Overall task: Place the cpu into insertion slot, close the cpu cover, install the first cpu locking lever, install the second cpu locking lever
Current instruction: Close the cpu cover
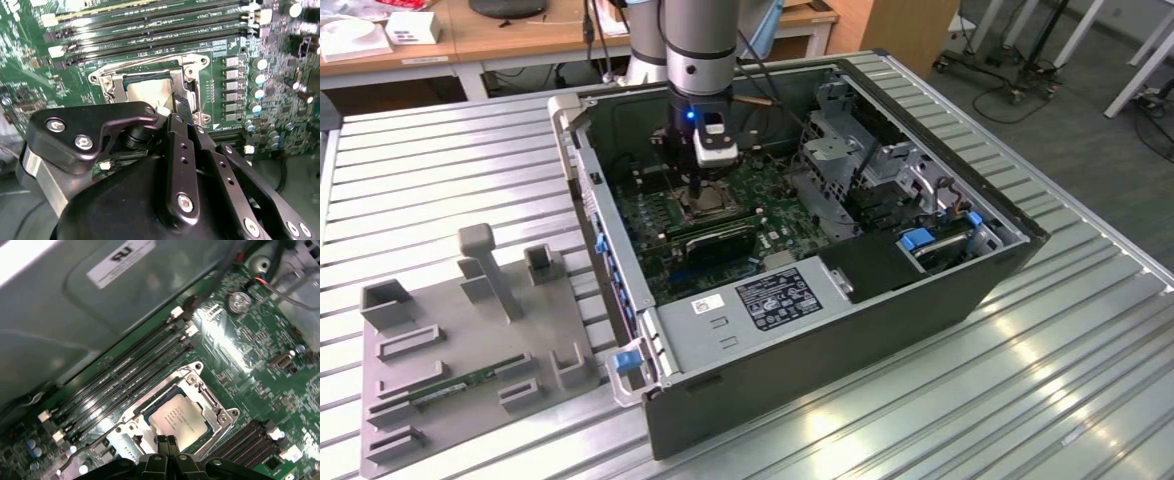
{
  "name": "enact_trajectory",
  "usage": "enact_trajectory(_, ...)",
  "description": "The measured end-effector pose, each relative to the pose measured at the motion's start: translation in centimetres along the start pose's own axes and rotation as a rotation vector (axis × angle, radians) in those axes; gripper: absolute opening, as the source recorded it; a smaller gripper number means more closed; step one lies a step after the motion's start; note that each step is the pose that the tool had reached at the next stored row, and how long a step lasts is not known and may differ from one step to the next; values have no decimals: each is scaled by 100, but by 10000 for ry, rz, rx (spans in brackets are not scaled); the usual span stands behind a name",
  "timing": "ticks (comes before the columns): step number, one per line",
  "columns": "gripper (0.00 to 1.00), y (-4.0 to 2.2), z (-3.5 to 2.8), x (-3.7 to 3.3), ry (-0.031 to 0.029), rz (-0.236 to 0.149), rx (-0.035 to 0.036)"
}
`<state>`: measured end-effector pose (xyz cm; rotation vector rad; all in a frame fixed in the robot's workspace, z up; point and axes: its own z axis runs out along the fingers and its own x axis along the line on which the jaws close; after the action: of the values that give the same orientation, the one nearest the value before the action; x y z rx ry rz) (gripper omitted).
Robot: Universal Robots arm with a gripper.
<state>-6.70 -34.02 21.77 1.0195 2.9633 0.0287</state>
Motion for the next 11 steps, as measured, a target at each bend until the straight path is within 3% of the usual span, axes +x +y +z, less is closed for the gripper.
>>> enact_trajectory(7,11,0,5,0,17,-1233,8)
enact_trajectory(11,11,-1,4,1,10,-1366,22)
